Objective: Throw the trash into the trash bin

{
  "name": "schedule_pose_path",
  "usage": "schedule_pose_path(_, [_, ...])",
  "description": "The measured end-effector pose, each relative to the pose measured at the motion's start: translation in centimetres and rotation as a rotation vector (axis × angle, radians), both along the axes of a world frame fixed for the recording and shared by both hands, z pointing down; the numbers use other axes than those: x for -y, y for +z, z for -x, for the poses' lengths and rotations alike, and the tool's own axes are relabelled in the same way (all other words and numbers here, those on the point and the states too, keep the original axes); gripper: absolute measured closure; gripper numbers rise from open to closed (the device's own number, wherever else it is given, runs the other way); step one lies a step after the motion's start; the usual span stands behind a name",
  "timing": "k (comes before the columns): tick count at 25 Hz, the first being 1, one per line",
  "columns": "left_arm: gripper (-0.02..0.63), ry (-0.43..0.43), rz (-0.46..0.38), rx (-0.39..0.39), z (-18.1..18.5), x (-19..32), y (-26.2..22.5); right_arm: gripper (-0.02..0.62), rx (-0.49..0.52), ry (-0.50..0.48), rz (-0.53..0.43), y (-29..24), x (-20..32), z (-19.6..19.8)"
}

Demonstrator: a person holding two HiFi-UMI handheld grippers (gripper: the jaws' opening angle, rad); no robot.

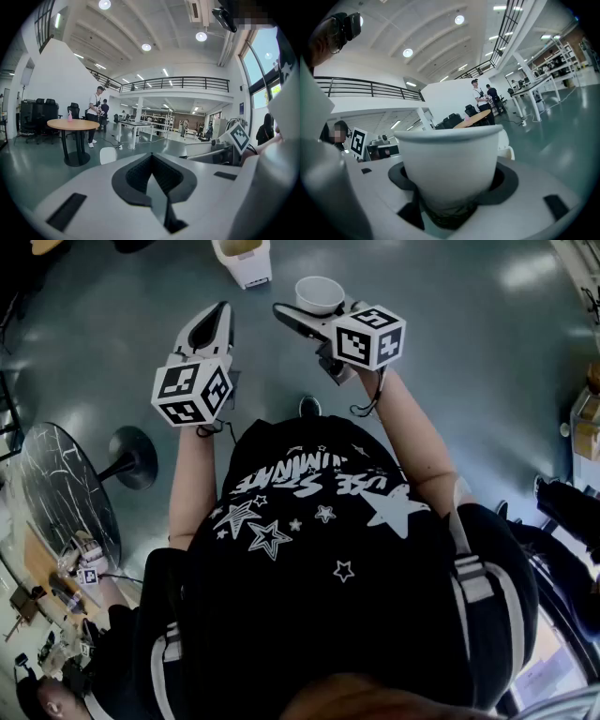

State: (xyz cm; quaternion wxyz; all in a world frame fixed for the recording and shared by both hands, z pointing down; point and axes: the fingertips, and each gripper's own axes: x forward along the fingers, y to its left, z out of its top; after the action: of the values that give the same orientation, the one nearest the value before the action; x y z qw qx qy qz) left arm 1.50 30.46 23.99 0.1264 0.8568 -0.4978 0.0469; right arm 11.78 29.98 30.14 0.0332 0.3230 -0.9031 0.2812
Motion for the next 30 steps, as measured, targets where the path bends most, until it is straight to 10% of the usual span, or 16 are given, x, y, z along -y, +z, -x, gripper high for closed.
schedule_pose_path(15, [0.595,-0.047,0.020,-0.004,-0.6,4.0,1.1,0.267,-0.017,-0.051,0.004,0.4,5.0,-0.6])
schedule_pose_path(30, [0.595,0.069,0.039,-0.040,5.1,16.4,1.3,0.267,-0.022,0.108,0.066,1.7,14.9,3.7])
